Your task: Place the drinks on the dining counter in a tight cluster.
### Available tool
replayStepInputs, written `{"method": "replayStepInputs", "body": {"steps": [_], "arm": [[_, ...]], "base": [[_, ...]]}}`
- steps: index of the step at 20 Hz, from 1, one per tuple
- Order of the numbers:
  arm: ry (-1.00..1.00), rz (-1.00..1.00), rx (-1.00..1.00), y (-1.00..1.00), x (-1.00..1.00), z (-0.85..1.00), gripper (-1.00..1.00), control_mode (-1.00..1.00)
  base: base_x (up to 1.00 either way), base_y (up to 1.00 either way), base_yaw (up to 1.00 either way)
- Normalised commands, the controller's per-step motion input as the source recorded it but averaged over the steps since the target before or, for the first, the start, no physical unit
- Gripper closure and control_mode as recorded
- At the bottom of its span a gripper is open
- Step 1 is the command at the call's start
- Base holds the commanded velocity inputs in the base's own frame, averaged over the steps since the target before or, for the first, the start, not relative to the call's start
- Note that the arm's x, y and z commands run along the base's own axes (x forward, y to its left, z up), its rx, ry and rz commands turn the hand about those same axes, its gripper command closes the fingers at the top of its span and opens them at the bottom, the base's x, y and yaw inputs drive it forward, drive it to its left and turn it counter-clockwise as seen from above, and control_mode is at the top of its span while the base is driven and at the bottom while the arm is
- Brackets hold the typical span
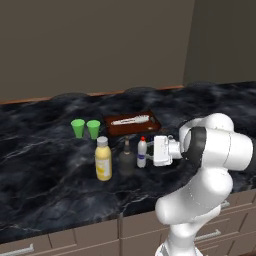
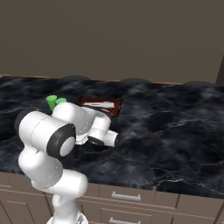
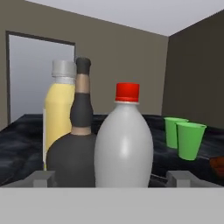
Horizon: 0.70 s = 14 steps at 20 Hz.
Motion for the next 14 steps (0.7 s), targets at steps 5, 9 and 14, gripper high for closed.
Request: {"method": "replayStepInputs", "body": {"steps": [5, 9, 14], "arm": [[0.06, -0.14, -0.01, -0.09, -0.26, 0.34, -1.0, -1.0], [0.06, -0.14, 0.0, -0.25, -0.41, 0.35, -1.0, -1.0], [0.09, -0.12, -0.08, -0.14, -0.45, 0.41, -1.0, -1.0]], "base": [[0.0, 0.0, 0.0], [0.0, 0.0, 0.0], [0.0, 0.0, 0.0]]}}
